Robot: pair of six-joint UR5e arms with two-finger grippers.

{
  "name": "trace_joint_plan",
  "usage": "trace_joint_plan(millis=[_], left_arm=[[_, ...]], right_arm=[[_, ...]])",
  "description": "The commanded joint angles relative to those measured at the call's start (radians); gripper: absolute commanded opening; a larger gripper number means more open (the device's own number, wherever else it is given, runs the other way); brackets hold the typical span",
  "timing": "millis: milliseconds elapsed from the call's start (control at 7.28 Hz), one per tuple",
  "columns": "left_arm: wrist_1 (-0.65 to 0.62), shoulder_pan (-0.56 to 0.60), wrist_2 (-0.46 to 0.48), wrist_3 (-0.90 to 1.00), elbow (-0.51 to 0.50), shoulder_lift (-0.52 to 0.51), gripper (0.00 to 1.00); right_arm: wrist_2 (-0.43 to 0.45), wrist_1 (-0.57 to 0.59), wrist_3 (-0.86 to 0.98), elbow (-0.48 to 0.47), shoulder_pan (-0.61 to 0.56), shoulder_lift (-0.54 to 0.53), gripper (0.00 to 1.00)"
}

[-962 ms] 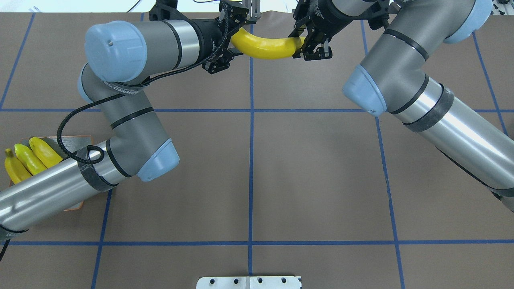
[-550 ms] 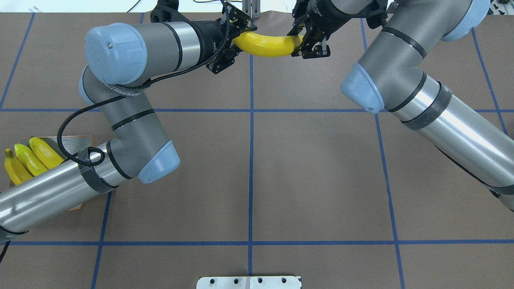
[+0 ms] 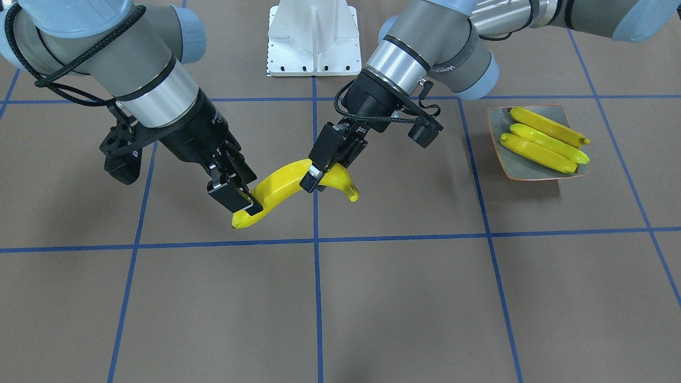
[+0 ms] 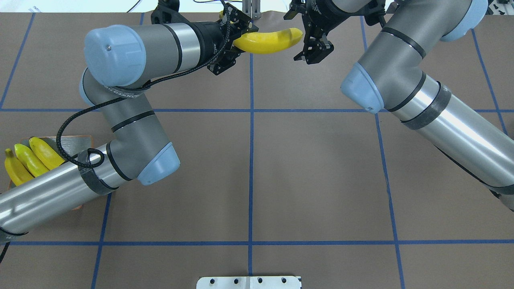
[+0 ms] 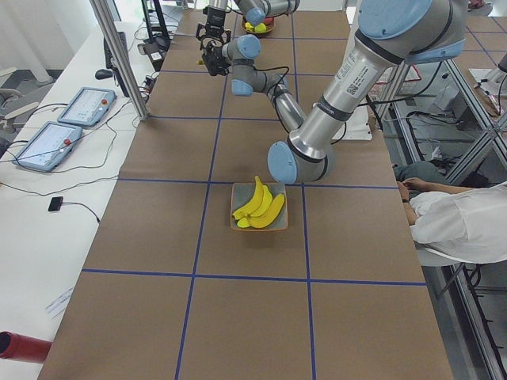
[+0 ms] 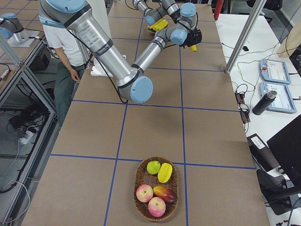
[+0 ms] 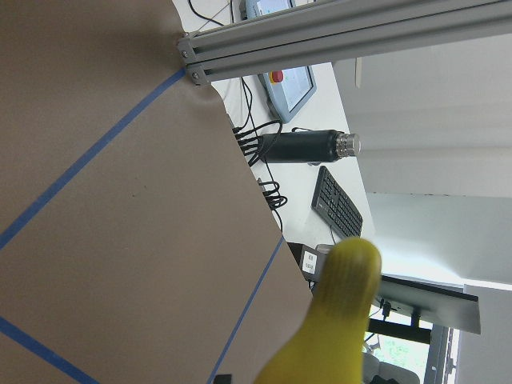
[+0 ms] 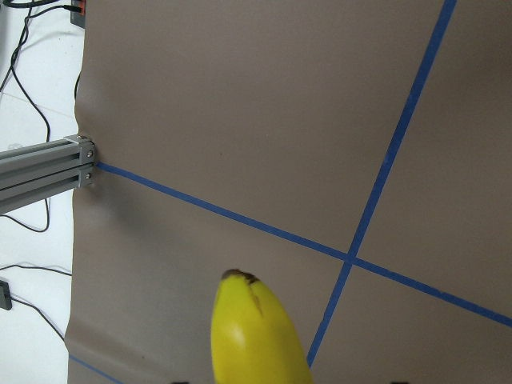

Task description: Transfer all bananas from basket to plate

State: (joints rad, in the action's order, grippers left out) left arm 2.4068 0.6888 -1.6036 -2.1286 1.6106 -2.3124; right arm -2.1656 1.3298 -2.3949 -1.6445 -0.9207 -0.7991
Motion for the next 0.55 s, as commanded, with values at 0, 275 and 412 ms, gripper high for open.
trace_joint_plan(millis=[0,275,412], left_arm=[[0.000,0.000,-0.001,0.006,0.002,0.002,0.00],[0.000,0.003,-0.006,0.039,0.072,0.063,0.00],[-0.001,0.006,-0.012,0.105,0.180,0.171,0.00]], right_arm=[[0.000,-0.003,0.020,-0.001,-0.006,-0.002,1.00],[-0.006,-0.020,0.078,-0.052,-0.062,-0.081,1.00],[-0.003,-0.040,0.133,-0.075,-0.070,-0.136,1.00]])
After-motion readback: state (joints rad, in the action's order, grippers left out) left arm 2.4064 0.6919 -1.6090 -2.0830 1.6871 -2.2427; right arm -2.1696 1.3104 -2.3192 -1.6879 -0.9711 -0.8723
